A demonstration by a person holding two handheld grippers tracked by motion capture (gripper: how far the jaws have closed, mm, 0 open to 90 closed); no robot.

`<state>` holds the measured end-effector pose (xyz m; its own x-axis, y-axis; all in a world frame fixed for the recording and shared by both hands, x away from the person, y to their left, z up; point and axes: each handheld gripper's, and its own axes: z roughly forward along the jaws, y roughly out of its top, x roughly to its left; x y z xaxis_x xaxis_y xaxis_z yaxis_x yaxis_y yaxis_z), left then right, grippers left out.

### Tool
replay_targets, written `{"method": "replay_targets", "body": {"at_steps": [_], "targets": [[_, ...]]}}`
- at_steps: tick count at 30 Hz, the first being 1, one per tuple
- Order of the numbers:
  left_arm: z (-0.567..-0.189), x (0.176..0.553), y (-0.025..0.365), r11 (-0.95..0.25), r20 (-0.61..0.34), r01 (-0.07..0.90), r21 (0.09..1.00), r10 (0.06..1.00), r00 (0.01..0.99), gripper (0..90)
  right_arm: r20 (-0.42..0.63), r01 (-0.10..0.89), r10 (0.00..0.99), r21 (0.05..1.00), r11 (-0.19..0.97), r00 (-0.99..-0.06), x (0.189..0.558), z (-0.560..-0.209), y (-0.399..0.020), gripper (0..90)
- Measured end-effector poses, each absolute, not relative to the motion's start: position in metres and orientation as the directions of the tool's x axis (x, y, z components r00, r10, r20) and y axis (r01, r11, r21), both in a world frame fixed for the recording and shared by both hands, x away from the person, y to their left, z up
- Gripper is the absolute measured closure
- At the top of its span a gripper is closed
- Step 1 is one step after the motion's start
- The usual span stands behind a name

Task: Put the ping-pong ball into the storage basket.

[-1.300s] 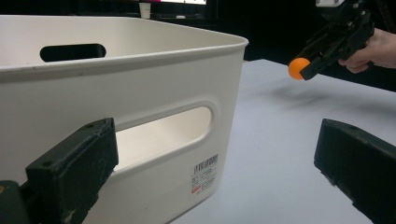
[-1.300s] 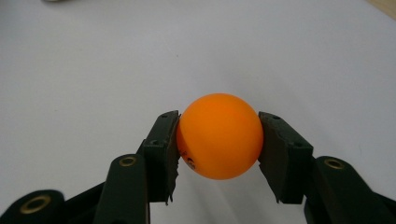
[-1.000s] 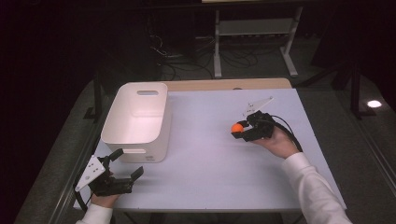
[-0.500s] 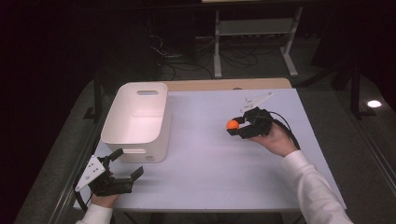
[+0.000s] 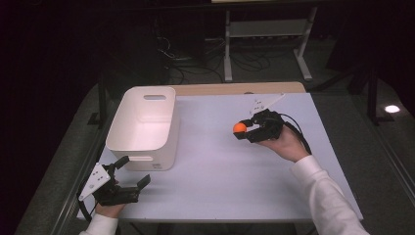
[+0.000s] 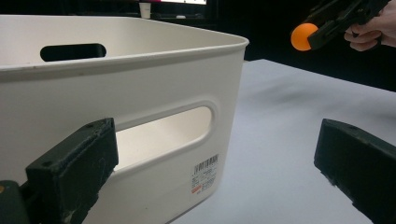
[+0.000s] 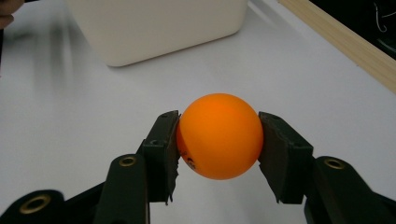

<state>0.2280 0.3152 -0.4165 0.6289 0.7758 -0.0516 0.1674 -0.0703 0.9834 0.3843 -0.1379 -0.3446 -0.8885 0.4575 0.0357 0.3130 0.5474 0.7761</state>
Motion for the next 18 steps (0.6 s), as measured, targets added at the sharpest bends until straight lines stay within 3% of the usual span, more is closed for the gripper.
{"method": "replay_targets", "body": {"at_steps": [18], "targets": [[-0.417,0.228,0.315,-0.071,-0.051,0.168,0.983,0.776,0.628,0.0,0.032,0.279,0.432,0.806,0.522,-0.902,0.381,-0.325,-0.132,49.4]]}}
